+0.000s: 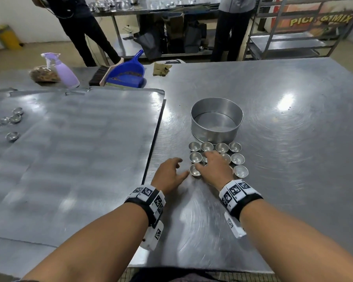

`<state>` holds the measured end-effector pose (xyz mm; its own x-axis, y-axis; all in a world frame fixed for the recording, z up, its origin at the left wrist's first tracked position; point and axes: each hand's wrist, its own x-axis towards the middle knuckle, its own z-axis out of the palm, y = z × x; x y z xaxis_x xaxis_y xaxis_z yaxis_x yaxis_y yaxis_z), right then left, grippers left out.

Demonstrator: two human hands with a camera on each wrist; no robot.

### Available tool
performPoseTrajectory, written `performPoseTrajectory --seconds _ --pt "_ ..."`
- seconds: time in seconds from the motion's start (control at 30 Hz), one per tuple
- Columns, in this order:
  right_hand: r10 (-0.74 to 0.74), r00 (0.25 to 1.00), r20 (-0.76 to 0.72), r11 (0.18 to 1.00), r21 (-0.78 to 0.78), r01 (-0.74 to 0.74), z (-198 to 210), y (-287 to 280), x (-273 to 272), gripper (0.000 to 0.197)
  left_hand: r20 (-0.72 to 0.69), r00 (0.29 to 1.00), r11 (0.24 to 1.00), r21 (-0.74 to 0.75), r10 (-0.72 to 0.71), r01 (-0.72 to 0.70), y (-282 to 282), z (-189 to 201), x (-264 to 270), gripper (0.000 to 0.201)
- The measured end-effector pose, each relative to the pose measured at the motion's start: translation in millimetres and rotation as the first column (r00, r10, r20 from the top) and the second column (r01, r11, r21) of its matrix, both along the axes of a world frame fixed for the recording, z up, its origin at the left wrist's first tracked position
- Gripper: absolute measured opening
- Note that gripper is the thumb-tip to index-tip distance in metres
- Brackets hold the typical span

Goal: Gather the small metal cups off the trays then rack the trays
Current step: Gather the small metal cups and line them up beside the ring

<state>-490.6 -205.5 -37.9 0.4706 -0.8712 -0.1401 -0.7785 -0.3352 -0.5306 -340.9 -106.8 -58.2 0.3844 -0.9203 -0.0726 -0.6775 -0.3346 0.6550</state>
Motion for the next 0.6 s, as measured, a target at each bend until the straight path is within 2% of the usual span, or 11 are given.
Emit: performPoseTrajectory --seconds 0.07,0.17,0.27,0.6 --pt "0.04 0.998 0.039 0.999 0.017 -0.04 4.3 7.3 18.0 0.04 0.021 0.999 0.999 -0.007 0.05 -0.05 15.8 7.4 11.7 0.054" --pt "0.14 0.988 0.065 0.99 0.023 -0.142 9.5 24.2 49.3 0.051 0.048 0.991 0.992 0.002 0.122 -0.123 44.6 18.6 36.1 0.051" --pt "0.235 0.968 0.087 0.971 0.028 -0.238 17.1 49.8 86.3 0.05 0.084 0.977 0.98 0.009 0.196 -0.197 81.9 31.4 69.8 0.05" --pt "0.466 0.877 0.12 0.884 -0.013 -0.468 43.6 154.1 233.6 0.049 0.094 0.86 0.865 -0.021 0.501 -0.501 225.7 60.3 200.3 0.046"
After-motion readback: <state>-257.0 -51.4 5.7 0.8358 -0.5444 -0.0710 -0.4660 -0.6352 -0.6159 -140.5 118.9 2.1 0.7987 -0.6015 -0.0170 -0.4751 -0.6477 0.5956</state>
